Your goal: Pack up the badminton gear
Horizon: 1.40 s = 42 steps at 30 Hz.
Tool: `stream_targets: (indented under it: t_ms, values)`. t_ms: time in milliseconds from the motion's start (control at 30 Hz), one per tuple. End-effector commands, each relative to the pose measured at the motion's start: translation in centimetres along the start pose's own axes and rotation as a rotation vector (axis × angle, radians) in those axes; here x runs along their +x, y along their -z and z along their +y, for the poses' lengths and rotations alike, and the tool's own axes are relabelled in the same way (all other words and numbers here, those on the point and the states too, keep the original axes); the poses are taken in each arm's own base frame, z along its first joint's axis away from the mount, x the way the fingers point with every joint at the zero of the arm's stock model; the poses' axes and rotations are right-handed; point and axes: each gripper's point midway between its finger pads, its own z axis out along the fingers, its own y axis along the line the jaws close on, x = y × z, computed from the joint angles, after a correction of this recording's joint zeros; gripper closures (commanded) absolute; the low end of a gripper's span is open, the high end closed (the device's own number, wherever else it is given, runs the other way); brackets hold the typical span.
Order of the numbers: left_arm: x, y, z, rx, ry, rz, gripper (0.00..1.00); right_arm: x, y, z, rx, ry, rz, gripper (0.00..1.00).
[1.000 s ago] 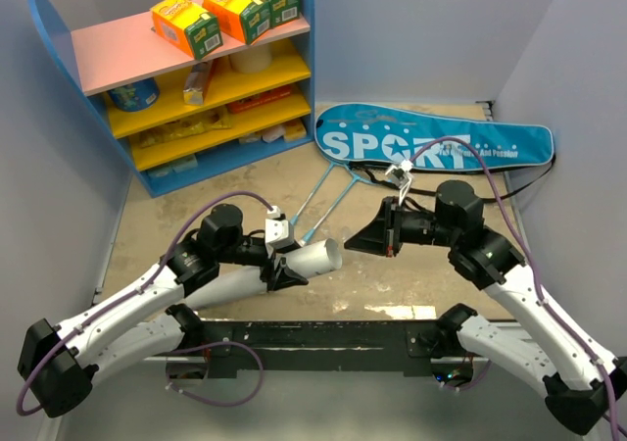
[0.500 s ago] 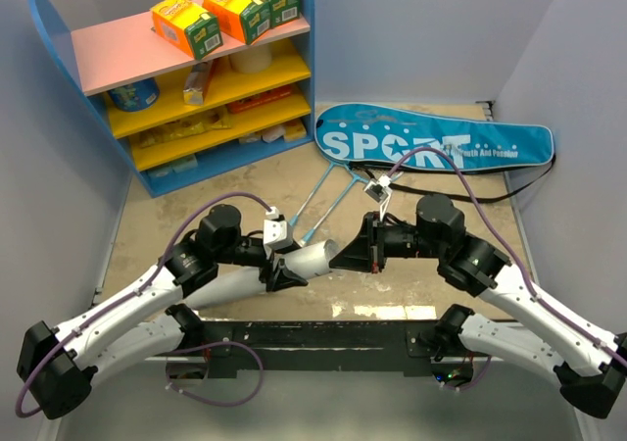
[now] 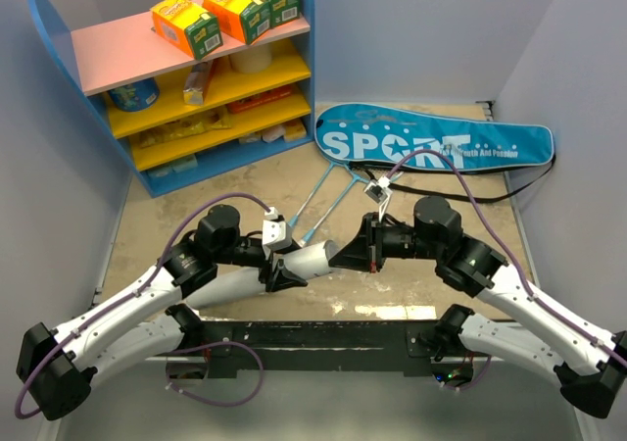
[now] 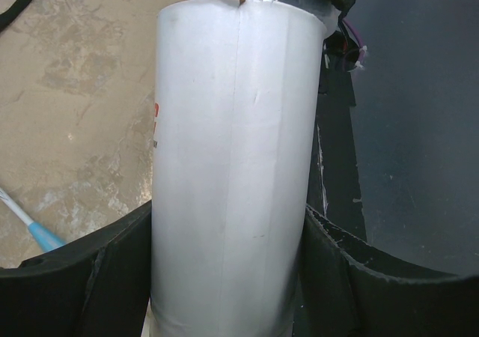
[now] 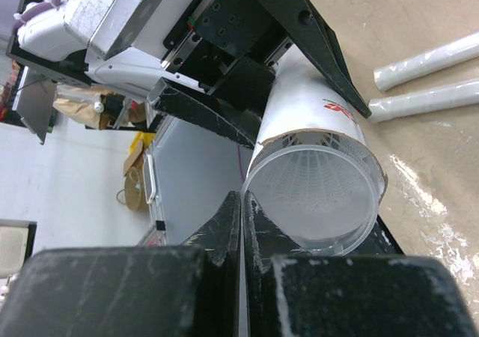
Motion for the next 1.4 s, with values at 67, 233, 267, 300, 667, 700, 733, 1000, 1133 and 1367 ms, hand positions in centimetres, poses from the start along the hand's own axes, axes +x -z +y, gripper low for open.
stream_targets:
  t_ms: [67, 233, 267, 300, 667, 700, 733, 1000, 1133, 1367]
  values:
    - [-3.1, 0.2, -0.7, 0.037, -0.084, -0.082, 1.0, -0.8, -0.3, 0.5, -0.03, 0.022, -0.044, 1.0]
    - [-3.2, 0.2, -0.7, 0.037, -0.085, -0.083, 1.0, -0.9, -0.8, 0.6, -0.047, 0.026, -0.046, 1.0]
    - [-3.1, 0.2, -0.7, 0.038, -0.083, -0.081, 1.0, -0.9, -0.9, 0.7, -0.052, 0.027, -0.045, 1.0]
    - [-3.1, 0.2, -0.7, 0.038, -0.082, -0.081, 1.0, -1.1, -1.1, 0.8, -0.057, 0.032, -0.047, 1.0]
    - [-3.2, 0.2, -0.7, 0.033, -0.086, -0.084, 1.0, -0.4, -1.5, 1.1, -0.082, 0.027, -0.031, 0.87]
    - [-3.2, 0.2, -0.6, 0.03, -0.087, -0.084, 1.0, 0.0, -1.6, 0.7, -0.079, 0.015, -0.022, 0.82]
    - [-3.2, 0.2, -0.7, 0.033, -0.086, -0.084, 1.0, 0.3, -1.7, 0.7, -0.082, 0.011, -0.02, 0.75]
    - [-3.3, 0.3, -0.7, 0.035, -0.089, -0.088, 1.0, 1.2, -2.3, 0.3, -0.109, -0.032, -0.03, 0.45]
    - [-3.3, 0.3, -0.8, 0.037, -0.091, -0.09, 1.0, 0.2, -2.2, -0.2, -0.058, -0.024, -0.071, 0.41]
    - [-3.4, 0.4, -0.9, 0.04, -0.095, -0.095, 1.0, 0.0, -2.2, -2.3, 0.042, -0.065, -0.114, 0.4]
